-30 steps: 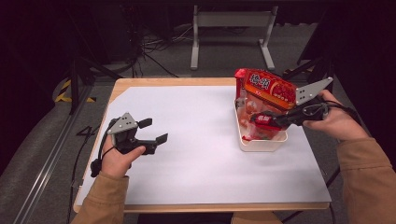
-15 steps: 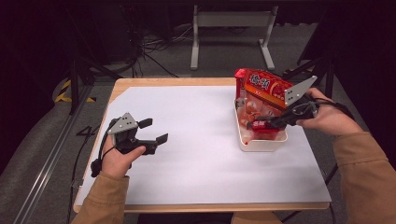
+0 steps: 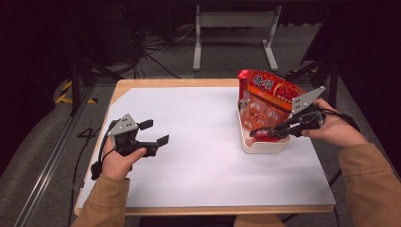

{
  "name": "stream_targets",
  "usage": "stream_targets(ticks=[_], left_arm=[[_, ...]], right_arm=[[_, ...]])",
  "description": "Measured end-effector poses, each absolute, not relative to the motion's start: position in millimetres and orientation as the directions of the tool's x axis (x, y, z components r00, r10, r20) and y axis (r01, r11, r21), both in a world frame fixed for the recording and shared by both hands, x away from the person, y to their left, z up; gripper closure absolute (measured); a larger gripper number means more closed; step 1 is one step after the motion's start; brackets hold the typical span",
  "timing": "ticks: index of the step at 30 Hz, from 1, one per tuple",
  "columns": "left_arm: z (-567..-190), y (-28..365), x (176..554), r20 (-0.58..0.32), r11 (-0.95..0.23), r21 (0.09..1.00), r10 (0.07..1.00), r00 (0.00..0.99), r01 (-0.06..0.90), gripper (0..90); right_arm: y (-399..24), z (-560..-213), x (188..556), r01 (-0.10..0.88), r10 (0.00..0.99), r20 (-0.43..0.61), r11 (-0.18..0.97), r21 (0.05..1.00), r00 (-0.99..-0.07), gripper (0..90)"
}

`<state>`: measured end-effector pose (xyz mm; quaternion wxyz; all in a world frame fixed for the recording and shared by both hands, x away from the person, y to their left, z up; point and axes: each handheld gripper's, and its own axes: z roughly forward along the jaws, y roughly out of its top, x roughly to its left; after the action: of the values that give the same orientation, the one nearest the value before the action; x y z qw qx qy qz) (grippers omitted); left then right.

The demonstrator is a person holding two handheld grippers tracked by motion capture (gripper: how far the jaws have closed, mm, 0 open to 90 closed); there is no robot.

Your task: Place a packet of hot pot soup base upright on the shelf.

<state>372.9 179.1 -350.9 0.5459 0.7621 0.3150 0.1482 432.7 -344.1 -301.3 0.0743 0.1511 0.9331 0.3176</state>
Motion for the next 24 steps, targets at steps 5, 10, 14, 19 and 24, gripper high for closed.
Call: stream_targets(ticks=[5,10,14,19,24], left_arm=[[-350.9,179.0,369.0,-0.118,-0.205,0.926,0.638,0.761,0.316,15.3],[-351.6,183.6,359.2,-0.100,-0.218,0.926,0.644,0.759,0.307,14.7],[-355.2,190.9,349.7,-0.094,-0.222,0.926,0.649,0.755,0.306,14.4],[-363.8,202.2,339.8,-0.096,-0.222,0.922,0.660,0.745,0.316,14.0],[-373.7,212.4,332.6,-0.099,-0.214,0.923,0.670,0.736,0.319,13.7]], right_arm=[[-346.8,-293.7,423.0,0.245,0.414,-0.054,0.634,0.734,-0.909,40.5],[-348.8,-285.1,406.1,0.235,0.498,-0.085,0.546,0.804,-0.863,39.9],[-349.9,-282.8,386.7,0.233,0.572,-0.097,0.476,0.848,-0.814,39.6],[-348.4,-292.9,361.0,0.242,0.636,-0.071,0.392,0.887,-0.769,39.1],[-344.3,-313.7,343.0,0.255,0.665,-0.062,0.369,0.893,-0.744,38.2]])
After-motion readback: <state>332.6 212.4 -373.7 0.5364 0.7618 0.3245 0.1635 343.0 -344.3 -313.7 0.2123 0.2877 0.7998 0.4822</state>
